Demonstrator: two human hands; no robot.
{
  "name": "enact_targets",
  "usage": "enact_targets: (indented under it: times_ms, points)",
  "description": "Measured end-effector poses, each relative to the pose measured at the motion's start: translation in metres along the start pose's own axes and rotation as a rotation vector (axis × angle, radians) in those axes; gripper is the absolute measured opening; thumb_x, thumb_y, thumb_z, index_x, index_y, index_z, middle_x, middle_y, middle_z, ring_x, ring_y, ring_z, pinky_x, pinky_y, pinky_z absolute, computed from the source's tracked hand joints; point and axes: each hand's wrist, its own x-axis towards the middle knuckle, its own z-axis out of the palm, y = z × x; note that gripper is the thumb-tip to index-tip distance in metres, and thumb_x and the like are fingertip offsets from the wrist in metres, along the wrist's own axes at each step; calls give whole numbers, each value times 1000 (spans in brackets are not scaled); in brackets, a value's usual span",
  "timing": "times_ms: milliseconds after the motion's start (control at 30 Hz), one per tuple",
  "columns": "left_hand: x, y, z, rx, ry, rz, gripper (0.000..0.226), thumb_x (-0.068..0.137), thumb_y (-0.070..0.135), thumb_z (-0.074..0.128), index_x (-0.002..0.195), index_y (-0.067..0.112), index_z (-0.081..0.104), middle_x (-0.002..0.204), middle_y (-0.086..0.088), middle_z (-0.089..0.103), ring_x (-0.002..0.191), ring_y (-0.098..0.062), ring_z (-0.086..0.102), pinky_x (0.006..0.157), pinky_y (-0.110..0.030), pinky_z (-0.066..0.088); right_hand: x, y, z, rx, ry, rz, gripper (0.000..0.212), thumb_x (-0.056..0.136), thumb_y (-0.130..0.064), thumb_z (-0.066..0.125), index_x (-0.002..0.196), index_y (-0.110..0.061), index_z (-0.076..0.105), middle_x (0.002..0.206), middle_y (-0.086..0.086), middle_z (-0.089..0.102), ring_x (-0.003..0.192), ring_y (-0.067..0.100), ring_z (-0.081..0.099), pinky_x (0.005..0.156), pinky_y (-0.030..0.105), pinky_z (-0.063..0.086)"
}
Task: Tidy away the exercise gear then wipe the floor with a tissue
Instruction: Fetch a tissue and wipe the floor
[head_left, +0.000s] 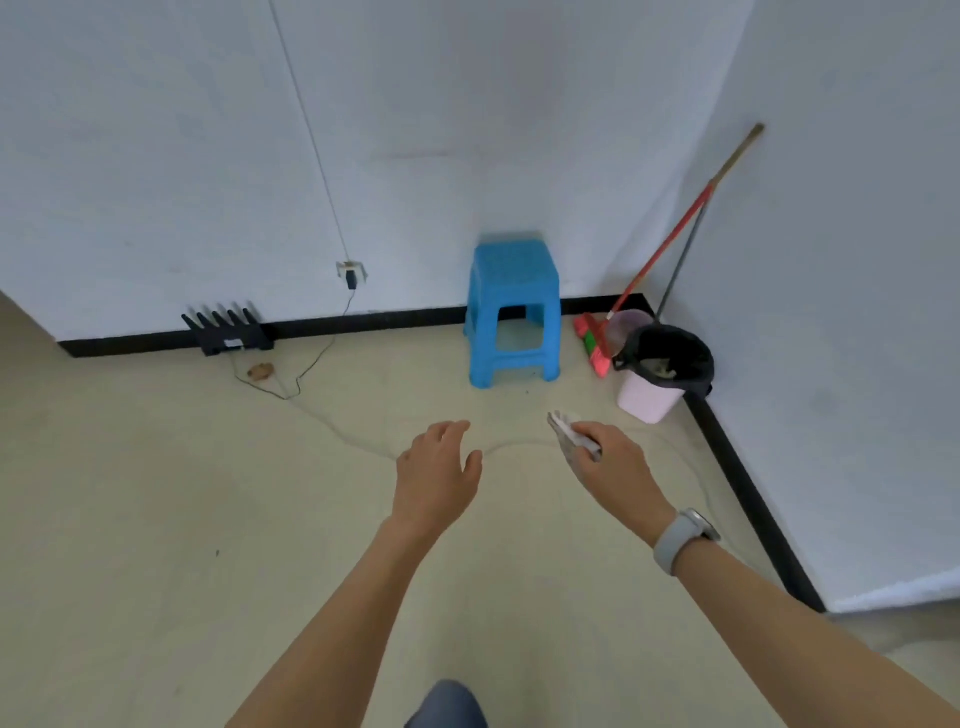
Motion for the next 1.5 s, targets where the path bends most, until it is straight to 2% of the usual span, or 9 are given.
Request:
enact_targets:
  times_ms: [333,600,800,900,1067,1167,1333,1433,1500]
  points:
    - [327,-67,-27,-12,-68,-35,47,96,32,41,140,17,36,145,-4,39,129,-23,40,106,-39,35,308,-29,76,-24,-35,136,27,89,-9,50,112,0,60,115,21,61,107,33,54,88,29,37]
    - [544,-35,-36,1,-215,62,45,96,30,39,139,17,36,143,-5,40,129,-24,39,106,-39,33,493,-30,70,-15,12,284,29,87,-19,48,106,-2,63,103,18,65,91,27,56,69,22,30]
    - [687,-25,14,11,-359,25,45,95,29,39,138,16,36,143,-6,39,128,-26,40,105,-40,34,635,21,89,-38,-45,370,24,88,-8,49,107,-3,62,101,16,64,89,28,55,60,16,25]
    - [766,-19,38,19,-388,-16,46,95,29,38,139,16,34,145,-5,37,129,-26,39,105,-40,35,722,48,100,-20,-88,390,17,89,-7,46,98,-8,60,92,10,58,80,20,47,54,12,34]
    - [886,-26,92,46,-407,-54,47,96,28,37,141,18,30,148,-2,32,132,-24,36,107,-38,32,855,109,148,-81,-152,413,32,89,-5,44,119,-5,54,118,15,54,108,29,51,82,25,37]
    - [931,-44,139,70,-435,-69,48,96,28,37,143,20,27,152,-2,24,136,-23,29,109,-37,30,912,136,184,-85,-142,432,35,89,-1,43,122,-2,52,120,19,51,111,33,48,92,33,38]
    - [972,-67,207,143,-547,-22,53,96,29,37,145,21,18,156,-4,13,142,-25,18,111,-40,28,962,174,239,-50,-88,392,37,89,-2,46,126,-1,48,126,18,48,116,33,44,97,33,36]
    - [988,-74,234,187,-562,20,58,96,29,37,147,22,10,158,-4,4,145,-26,7,113,-41,23,951,183,255,40,-111,440,38,88,-2,48,127,-4,48,131,13,47,121,27,45,93,14,31]
    - [998,-77,247,227,-555,38,62,96,31,37,148,24,5,158,-4,-3,146,-28,-1,116,-44,18,947,184,246,128,6,541,36,89,-2,50,124,-5,51,127,12,50,116,23,49,83,7,32]
